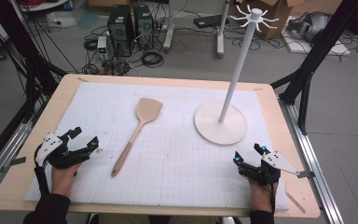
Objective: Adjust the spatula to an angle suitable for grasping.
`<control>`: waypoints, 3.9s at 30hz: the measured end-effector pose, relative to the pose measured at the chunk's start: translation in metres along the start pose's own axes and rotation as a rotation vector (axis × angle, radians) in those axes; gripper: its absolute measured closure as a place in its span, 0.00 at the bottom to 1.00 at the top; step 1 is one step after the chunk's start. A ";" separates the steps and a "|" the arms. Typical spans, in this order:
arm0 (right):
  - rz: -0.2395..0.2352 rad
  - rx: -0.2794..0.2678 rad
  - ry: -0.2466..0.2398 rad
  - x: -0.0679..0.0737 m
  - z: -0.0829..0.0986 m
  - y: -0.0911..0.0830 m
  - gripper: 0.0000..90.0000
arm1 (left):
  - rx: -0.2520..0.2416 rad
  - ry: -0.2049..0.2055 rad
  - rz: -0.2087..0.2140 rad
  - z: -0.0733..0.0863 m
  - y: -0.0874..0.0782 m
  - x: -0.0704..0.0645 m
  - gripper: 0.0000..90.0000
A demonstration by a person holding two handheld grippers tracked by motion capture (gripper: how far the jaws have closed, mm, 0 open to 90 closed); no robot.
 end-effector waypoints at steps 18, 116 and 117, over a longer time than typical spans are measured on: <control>0.011 0.001 -0.011 0.001 0.000 0.000 0.18 | 0.094 -0.025 0.120 -0.038 0.032 -0.037 0.18; 0.026 -0.020 -0.022 0.001 0.000 -0.001 0.19 | 0.835 -0.019 0.013 0.006 0.154 -0.054 0.87; 0.026 -0.020 -0.022 0.001 0.000 -0.001 0.19 | 0.833 -0.020 0.015 0.006 0.154 -0.054 0.87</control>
Point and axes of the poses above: each handheld gripper's, and its own axes: y roughly forward along the jaws, z roughly out of its underside, x roughly to its left, the point moved 5 cm from there along y, roughly forward along the jaws, and after that the axes turned 7 degrees about z, right-handed, at the moved point
